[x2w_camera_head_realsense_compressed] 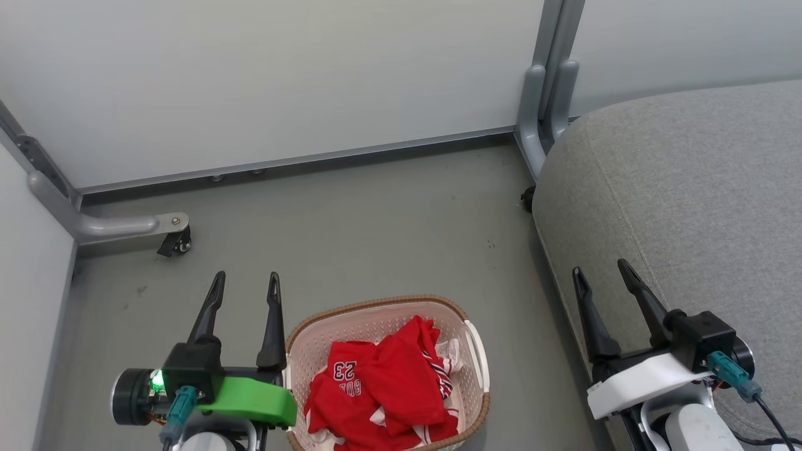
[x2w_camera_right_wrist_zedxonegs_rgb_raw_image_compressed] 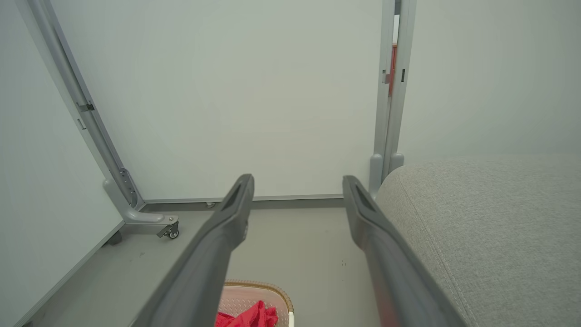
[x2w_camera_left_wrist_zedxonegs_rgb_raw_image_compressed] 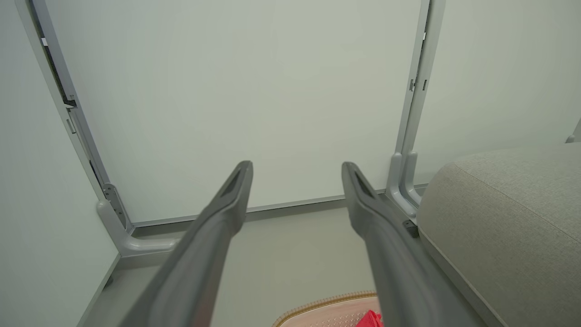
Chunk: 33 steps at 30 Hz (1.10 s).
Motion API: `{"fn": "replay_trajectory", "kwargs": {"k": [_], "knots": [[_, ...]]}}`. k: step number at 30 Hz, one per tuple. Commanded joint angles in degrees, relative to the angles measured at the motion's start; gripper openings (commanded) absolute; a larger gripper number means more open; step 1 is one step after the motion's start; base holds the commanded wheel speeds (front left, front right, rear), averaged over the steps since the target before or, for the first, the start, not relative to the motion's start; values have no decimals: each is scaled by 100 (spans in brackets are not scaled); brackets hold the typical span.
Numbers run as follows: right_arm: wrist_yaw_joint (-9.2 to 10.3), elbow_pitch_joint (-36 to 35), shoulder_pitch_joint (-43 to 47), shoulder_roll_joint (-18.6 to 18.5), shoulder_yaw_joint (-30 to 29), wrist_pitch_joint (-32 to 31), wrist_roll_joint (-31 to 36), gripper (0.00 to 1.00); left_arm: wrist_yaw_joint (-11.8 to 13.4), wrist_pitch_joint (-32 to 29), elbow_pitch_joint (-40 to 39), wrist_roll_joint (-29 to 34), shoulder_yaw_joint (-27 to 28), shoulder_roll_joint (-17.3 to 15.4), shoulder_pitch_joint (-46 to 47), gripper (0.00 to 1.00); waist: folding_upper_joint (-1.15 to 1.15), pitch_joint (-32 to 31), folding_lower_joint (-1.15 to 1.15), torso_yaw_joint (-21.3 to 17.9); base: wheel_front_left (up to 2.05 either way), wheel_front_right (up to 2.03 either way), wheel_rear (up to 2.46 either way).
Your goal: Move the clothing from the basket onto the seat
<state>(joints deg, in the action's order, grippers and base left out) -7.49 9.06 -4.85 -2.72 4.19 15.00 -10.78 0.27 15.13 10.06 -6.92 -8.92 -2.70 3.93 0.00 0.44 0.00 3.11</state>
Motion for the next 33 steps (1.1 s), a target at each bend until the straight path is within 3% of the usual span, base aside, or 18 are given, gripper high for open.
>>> {"fn": "replay_trajectory", "kwargs": {"k": [1,23,33], "knots": [[0,23,-49,-30,-6,28,-28,100,10,4,41,-24,7,-34,-3,100,0,-1,0,2,0,0,0],[0,141,-70,-30,25,28,-76,100,-7,4,170,-123,60,-34,53,100,0,19,0,-36,0,0,0],[0,25,-287,-30,95,28,20,100,-123,4,199,-97,33,-35,392,100,0,303,0,-279,0,0,0]]}}
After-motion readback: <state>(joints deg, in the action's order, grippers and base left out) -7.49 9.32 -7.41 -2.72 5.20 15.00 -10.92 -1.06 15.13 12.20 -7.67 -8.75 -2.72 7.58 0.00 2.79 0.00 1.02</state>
